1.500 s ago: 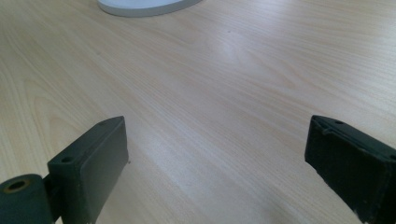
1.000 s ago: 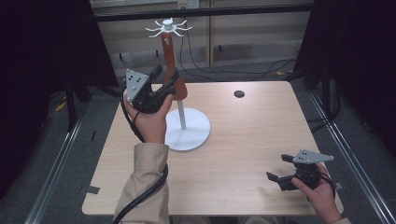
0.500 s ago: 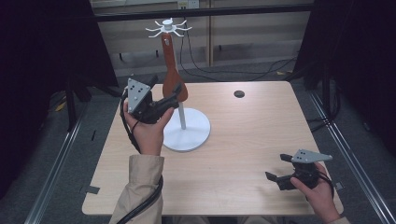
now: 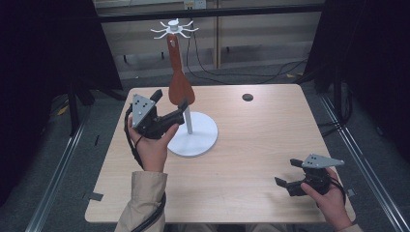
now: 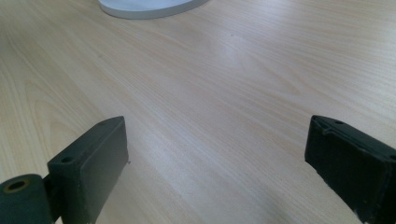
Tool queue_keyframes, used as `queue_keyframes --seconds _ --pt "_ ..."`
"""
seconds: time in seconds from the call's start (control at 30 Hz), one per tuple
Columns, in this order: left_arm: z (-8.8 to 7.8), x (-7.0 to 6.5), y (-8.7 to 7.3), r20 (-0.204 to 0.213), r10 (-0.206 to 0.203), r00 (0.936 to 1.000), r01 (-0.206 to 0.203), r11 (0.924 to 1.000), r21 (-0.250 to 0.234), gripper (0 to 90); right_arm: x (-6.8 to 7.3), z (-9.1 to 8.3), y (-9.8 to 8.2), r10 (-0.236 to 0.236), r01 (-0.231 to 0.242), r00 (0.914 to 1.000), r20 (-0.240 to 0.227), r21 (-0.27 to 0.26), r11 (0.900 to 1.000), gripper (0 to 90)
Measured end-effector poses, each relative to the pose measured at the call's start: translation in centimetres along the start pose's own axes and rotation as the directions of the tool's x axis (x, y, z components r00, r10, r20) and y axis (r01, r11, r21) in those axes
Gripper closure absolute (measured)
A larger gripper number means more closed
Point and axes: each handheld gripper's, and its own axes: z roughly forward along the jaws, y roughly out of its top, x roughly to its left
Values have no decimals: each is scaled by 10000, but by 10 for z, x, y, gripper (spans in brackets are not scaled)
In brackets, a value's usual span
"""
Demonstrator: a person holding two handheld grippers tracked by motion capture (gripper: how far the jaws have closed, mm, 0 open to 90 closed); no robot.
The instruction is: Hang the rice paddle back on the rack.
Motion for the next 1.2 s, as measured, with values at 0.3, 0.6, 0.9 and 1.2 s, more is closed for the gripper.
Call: queue_keyframes --seconds 0.3,0.6,0.9,1.2 --pt "-8 1 -18 37 -210 9998 209 9994 277 148 0 -2 0 -43 45 9999 140 -117 9999 62" --pt "-15 5 -38 27 -325 9995 323 9975 629 145 0 -1 0 -35 35 10000 73 -78 10000 62" --pt "-23 7 -53 -38 -296 9996 298 9950 953 142 0 -1 0 -41 42 10000 83 -92 9999 62" --pt "-29 6 -72 -14 -466 9989 463 9905 1295 138 -2 -3 -1 65 -63 9999 100 -145 9999 61"
